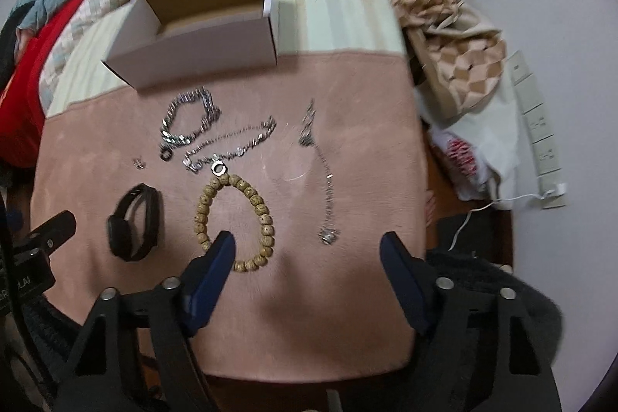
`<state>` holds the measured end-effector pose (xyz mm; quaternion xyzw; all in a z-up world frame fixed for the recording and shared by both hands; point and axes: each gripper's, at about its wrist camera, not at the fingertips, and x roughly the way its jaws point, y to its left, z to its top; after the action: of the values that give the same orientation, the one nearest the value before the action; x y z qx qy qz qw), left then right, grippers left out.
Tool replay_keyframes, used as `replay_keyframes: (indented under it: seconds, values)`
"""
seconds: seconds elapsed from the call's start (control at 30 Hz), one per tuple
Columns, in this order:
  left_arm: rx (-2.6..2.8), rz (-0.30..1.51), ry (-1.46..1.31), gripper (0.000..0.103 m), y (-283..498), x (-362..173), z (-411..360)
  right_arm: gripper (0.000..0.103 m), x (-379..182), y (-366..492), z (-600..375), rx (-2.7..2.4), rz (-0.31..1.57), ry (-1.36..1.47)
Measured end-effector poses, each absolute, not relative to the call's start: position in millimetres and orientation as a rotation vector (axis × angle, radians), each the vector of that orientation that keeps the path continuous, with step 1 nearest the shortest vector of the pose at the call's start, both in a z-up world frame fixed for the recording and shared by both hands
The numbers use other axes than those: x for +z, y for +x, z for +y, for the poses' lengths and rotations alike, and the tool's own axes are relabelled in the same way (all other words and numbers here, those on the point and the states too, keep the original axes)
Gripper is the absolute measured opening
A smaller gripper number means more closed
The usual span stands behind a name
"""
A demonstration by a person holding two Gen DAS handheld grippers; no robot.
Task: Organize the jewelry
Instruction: 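Grasp the black watch band with the left tool while the right tool grasps the wooden bead bracelet, then carry the band and bead bracelet into the white box while both tools release them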
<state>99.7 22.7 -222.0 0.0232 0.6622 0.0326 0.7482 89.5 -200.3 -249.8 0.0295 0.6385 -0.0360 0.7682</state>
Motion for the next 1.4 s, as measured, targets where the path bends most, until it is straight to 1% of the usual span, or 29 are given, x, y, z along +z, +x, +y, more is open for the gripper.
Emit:
replay_keyframes:
  seconds: [0.03, 0.07, 0.1, 0.13, 0.17, 0.2, 0.23, 0.27, 0.3, 0.33, 0.37, 0.4, 0.43, 0.47, 0.5, 0.53, 0.57, 0.63, 0.7, 0.83, 1.1, 1.27, 1.4]
  values:
    - [0.066, 1.468, 0.036, 0.102, 101, -229, 24, 0.071, -258, 92, -198, -0.075, 1.392, 0.063]
    - [0.049, 1.487, 0.015, 0.1, 102, -236, 24, 0.07, -264, 94, -197, -0.072, 1.402, 0.063]
    - [0.034, 1.501, -0.001, 0.094, 103, -242, 24, 0.069, -270, 96, -196, -0.068, 1.409, 0.064]
    - [0.024, 1.511, -0.006, 0.092, 104, -245, 23, 0.069, -276, 98, -194, -0.065, 1.414, 0.062]
    - [0.015, 1.522, -0.009, 0.086, 105, -251, 22, 0.068, -279, 100, -194, -0.062, 1.421, 0.061]
    - [0.006, 1.534, -0.011, 0.077, 106, -256, 21, 0.067, -283, 102, -192, -0.061, 1.426, 0.058]
    - [0.0, 1.541, -0.012, 0.071, 107, -260, 20, 0.067, -287, 103, -192, -0.056, 1.431, 0.057]
    - [-0.007, 1.544, -0.013, 0.056, 108, -264, 19, 0.066, -289, 104, -189, -0.052, 1.437, 0.057]
    - [-0.014, 1.546, -0.016, 0.038, 108, -267, 19, 0.066, -292, 105, -189, -0.046, 1.441, 0.055]
    - [-0.015, 1.544, -0.007, 0.031, 108, -269, 18, 0.063, -295, 106, -187, -0.041, 1.448, 0.054]
    - [-0.014, 1.514, 0.023, 0.026, 107, -268, 17, 0.062, -297, 105, -187, -0.038, 1.456, 0.056]
    - [-0.024, 1.484, 0.045, 0.016, 105, -268, 15, 0.061, -297, 105, -185, -0.04, 1.446, 0.042]
    - [-0.03, 1.476, 0.055, 0.013, 105, -269, 15, 0.06, -297, 105, -183, -0.038, 1.443, 0.031]
    - [-0.033, 1.473, 0.056, 0.011, 104, -269, 15, 0.055, -296, 104, -182, -0.039, 1.437, 0.029]
    - [-0.033, 1.466, 0.055, 0.011, 103, -269, 15, 0.05, -294, 104, -181, -0.038, 1.424, 0.026]
    - [-0.033, 1.461, 0.061, 0.011, 103, -269, 15, 0.04, -293, 103, -179, -0.032, 1.41, 0.022]
    - [-0.031, 1.457, 0.065, 0.011, 102, -269, 15, 0.027, -292, 104, -177, -0.028, 1.402, 0.017]
    - [-0.032, 1.45, 0.066, 0.011, 100, -268, 14, 0.01, -291, 104, -175, -0.022, 1.395, 0.018]
    - [-0.029, 1.449, 0.064, 0.01, 97, -263, 14, 0.01, -291, 104, -178, -0.004, 1.397, 0.08]
    - [-0.051, 1.412, 0.019, 0.01, 100, -223, 16, 0.009, -276, 100, -183, 0.026, 1.371, 0.167]
    - [-0.111, 1.282, -0.041, 0.01, 128, -158, 6, 0.009, -204, 112, -185, 0.105, 1.226, 0.234]
    - [-0.12, 1.218, -0.032, 0.01, 176, -141, 0, 0.009, -156, 139, -183, 0.145, 1.129, 0.222]
    - [-0.119, 1.217, -0.046, 0.01, 214, -140, 0, 0.009, -129, 183, -186, 0.157, 1.073, 0.206]
